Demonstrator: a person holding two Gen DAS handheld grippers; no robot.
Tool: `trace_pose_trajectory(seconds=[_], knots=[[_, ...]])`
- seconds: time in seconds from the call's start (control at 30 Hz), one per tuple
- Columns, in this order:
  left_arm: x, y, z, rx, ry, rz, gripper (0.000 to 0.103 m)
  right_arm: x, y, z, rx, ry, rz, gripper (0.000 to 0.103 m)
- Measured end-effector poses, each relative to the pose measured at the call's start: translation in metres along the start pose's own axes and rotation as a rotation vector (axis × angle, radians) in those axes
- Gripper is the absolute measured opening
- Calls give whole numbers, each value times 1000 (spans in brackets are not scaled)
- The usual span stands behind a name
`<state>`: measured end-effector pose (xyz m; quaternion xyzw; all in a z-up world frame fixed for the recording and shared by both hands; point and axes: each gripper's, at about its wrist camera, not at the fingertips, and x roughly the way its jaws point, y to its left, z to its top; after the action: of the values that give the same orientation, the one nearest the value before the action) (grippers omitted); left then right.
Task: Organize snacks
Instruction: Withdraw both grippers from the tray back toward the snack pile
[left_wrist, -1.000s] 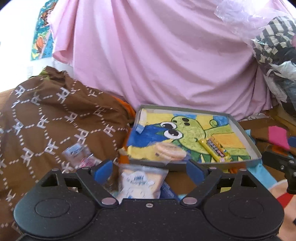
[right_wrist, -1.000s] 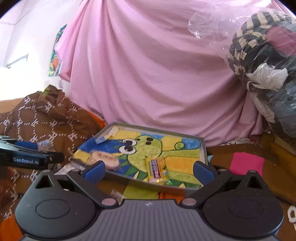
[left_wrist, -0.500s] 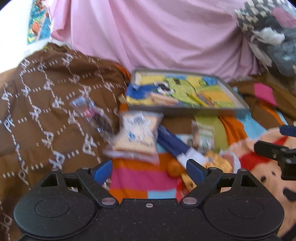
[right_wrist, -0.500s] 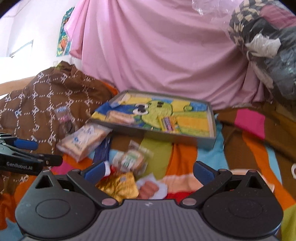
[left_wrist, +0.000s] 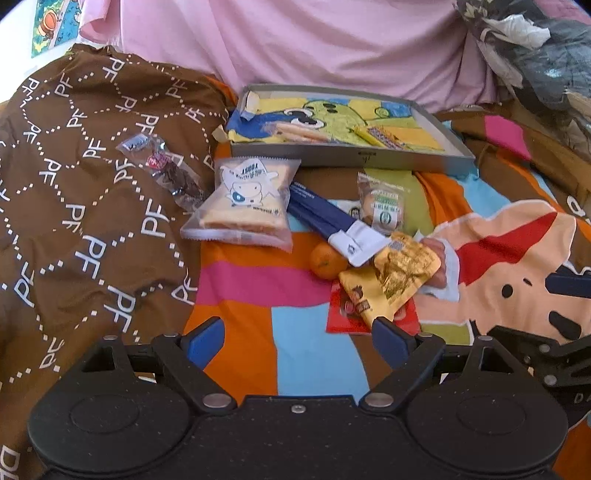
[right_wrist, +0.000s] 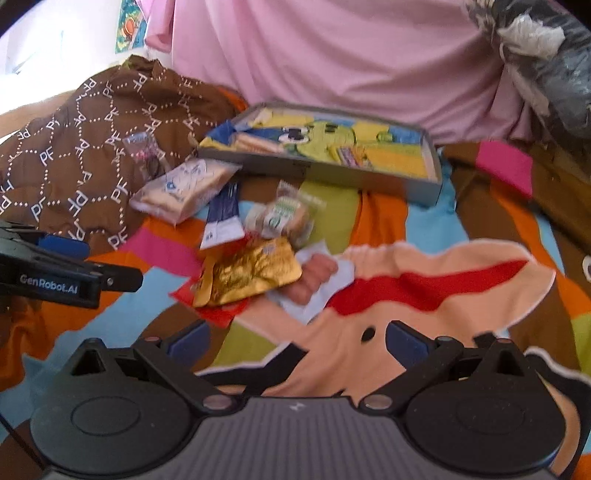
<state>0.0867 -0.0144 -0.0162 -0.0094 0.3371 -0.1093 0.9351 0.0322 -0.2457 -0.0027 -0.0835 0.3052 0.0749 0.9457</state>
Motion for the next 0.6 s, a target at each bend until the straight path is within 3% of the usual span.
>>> trace_pose_trajectory(seconds=[0.6], knots=[[13, -10, -3, 56, 26, -30, 88, 3, -20, 0, 10, 22, 4, 103]])
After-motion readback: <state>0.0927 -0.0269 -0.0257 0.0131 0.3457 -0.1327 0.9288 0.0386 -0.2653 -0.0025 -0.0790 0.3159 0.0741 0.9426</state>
